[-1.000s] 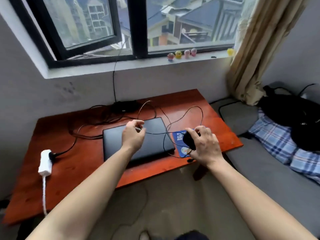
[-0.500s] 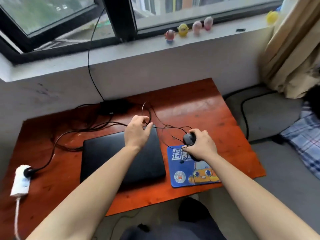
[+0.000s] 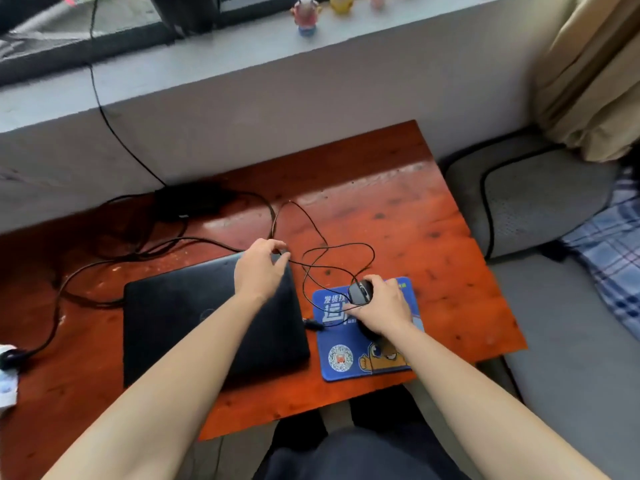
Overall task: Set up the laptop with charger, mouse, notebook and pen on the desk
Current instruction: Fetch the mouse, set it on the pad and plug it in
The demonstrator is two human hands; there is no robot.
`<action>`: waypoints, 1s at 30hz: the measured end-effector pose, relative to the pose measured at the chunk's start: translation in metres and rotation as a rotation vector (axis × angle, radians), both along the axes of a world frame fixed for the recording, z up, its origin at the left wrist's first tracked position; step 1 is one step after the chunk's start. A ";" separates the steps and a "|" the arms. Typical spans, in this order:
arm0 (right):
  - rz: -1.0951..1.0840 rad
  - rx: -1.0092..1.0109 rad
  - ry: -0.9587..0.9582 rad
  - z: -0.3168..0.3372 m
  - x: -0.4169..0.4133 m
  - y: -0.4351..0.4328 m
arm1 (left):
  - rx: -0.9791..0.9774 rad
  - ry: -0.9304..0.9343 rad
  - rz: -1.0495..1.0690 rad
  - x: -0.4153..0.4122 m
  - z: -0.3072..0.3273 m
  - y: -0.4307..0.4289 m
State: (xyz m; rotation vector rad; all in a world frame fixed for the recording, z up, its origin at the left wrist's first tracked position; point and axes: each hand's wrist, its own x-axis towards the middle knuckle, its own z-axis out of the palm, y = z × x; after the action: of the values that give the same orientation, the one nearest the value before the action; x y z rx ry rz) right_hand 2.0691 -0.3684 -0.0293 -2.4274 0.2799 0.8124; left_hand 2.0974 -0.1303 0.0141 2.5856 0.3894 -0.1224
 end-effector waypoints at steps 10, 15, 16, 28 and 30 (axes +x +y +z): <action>-0.045 0.033 0.024 -0.009 -0.039 -0.018 | -0.172 0.323 -0.152 -0.044 -0.037 0.023; -0.091 -0.043 0.045 -0.011 -0.058 -0.038 | -0.101 0.280 -0.318 -0.084 -0.050 0.024; -0.078 -0.044 0.047 -0.011 -0.060 -0.039 | -0.059 0.278 -0.379 -0.090 -0.051 0.021; -0.408 0.207 0.110 -0.007 -0.039 -0.033 | 0.158 0.277 -0.433 -0.096 -0.067 -0.030; -0.518 0.297 0.117 -0.006 -0.032 -0.034 | 0.176 0.270 -0.417 -0.098 -0.070 -0.033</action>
State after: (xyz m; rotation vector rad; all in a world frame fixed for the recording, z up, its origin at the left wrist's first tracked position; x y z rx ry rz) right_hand 2.0368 -0.4024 -0.0349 -1.9078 0.7409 0.6988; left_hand 1.9994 -0.1635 -0.0555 2.7966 -0.0565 -0.6120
